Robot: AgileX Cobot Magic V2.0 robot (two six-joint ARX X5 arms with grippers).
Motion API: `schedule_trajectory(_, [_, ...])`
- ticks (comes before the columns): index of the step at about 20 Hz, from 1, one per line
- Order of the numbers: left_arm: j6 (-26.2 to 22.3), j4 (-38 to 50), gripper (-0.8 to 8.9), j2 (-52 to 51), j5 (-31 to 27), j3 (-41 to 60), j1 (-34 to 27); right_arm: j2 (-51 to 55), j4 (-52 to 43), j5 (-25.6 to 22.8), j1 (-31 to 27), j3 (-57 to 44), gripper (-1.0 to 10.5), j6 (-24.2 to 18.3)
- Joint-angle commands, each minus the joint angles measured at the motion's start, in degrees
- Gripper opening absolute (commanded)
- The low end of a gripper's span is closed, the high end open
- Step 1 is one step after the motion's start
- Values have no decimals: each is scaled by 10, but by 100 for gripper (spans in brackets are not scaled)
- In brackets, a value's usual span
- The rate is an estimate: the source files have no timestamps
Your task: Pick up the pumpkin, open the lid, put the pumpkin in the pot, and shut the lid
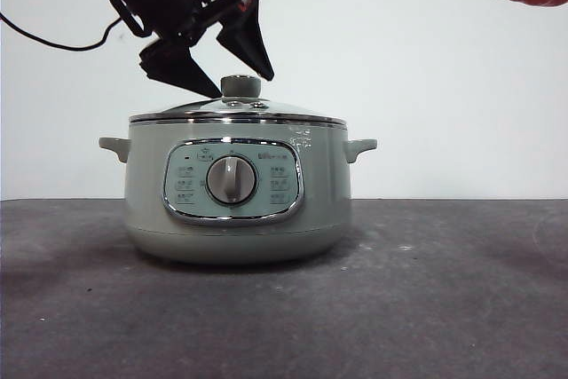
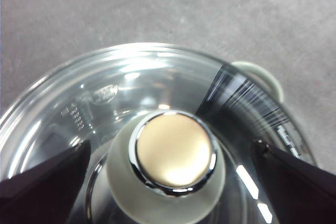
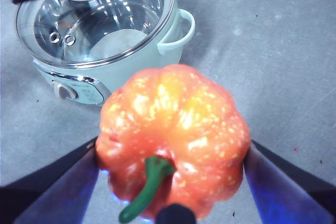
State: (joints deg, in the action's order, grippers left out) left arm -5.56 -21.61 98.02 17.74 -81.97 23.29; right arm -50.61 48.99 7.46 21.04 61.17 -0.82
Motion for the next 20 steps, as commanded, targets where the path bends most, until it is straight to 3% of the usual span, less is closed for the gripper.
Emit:
schedule_trajectory(1, [-7,5,722,5,-14,1,5,1,-4,1,2,0,-10,5])
schedule_trajectory(4, [-7,3,717,6,-29,1,8,1,-5,1,2,0,-10,5])
schedule_trajectory(5, [-7,3,676,6,-28,1,8,1,-5,1,2,0,-10,5])
schedule_trajectory(7, [-7,-2,463,6,-28,1,11,1,-5,1,2,0,-10,5])
schedule_trajectory(10, [-7,-4,379,6,-27,1,12,1,-5,1,2,0,-10,5])
schedule_trajectory(13, [-7,-7,136,6,-27,1,12,1,-5,1,2,0,-10,5])
schedule_trajectory(16, [-7,-12,84,6,-27,1,12,1,-5,1,2,0,-10,5])
schedule_trajectory(18, [-7,-12,-20,6,-27,1,12,1,-5,1,2,0,-10,5])
schedule_trajectory(20, [-7,-8,-8,6,-27,1,12,1,-5,1,2,0,-10,5])
